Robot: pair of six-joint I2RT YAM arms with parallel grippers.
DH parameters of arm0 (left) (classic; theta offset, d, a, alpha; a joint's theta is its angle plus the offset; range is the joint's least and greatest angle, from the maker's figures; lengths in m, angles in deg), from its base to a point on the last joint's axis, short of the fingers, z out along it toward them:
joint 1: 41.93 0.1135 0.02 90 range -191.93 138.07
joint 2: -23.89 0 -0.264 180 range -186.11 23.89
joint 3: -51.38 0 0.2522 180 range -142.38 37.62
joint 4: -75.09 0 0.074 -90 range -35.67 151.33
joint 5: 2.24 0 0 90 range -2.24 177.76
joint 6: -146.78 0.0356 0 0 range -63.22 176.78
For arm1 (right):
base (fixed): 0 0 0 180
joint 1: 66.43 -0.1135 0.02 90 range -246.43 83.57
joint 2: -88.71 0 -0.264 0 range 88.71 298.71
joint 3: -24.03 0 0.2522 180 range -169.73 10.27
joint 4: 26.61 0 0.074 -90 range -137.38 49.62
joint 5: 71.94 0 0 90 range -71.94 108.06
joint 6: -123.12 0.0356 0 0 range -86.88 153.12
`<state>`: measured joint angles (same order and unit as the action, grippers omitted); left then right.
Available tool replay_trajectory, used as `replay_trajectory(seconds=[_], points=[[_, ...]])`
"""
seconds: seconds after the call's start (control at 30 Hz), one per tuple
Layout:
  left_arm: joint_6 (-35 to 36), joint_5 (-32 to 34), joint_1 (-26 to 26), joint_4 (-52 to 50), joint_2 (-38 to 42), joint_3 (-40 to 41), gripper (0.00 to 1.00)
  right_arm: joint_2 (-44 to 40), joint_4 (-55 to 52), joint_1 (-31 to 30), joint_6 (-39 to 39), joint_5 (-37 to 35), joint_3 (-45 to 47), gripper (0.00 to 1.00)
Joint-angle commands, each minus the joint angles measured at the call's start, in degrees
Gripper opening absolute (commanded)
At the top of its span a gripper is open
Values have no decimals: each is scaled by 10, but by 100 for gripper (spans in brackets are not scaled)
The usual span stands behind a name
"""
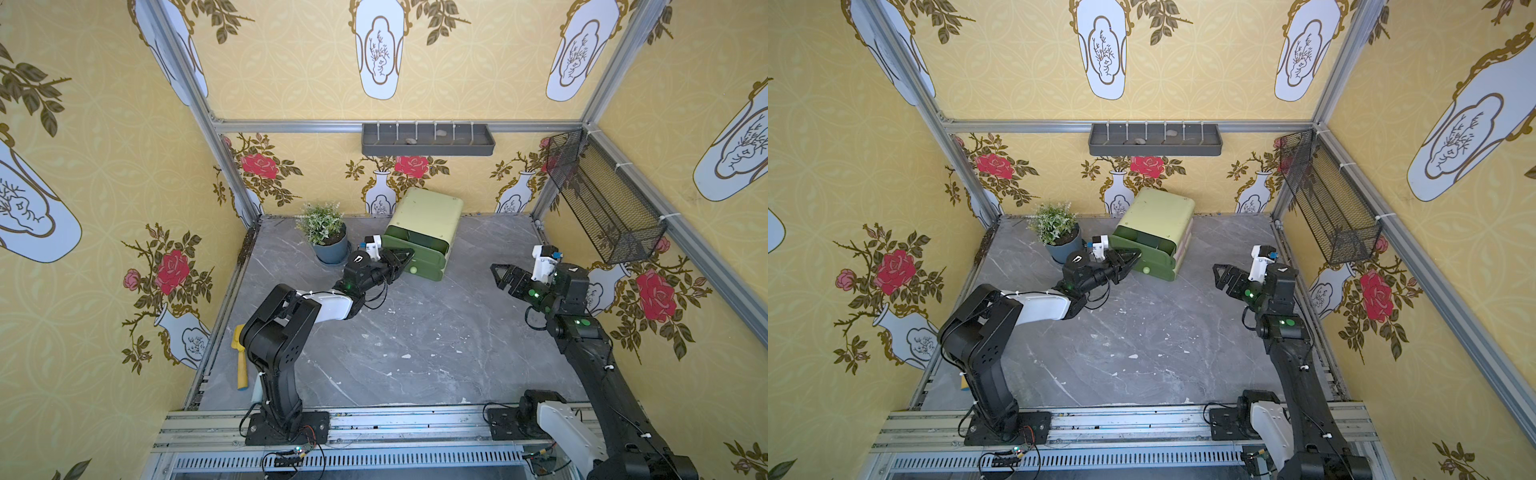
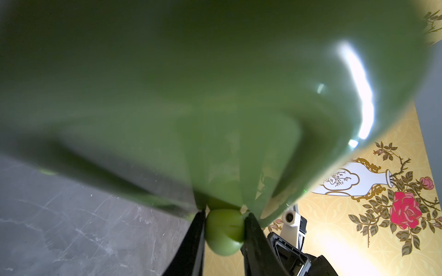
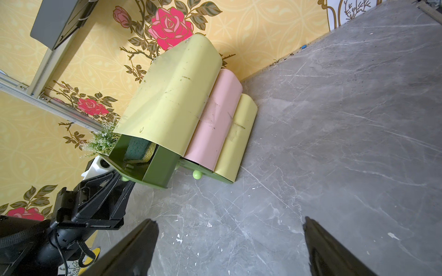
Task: Take the sponge out of the drawer
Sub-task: Open the drawer in the storage box.
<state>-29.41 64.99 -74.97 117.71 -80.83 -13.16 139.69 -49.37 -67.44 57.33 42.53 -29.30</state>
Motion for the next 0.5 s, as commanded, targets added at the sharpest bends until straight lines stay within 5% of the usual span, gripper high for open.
replay_trajectory(seconds=[0.0,0.47], points=[[2,8,-4,44,9,17,12,2,19,-1,8,3,4,97],[13,46,-24,66,75,114,10,5,21,-2,14,14,3,97]])
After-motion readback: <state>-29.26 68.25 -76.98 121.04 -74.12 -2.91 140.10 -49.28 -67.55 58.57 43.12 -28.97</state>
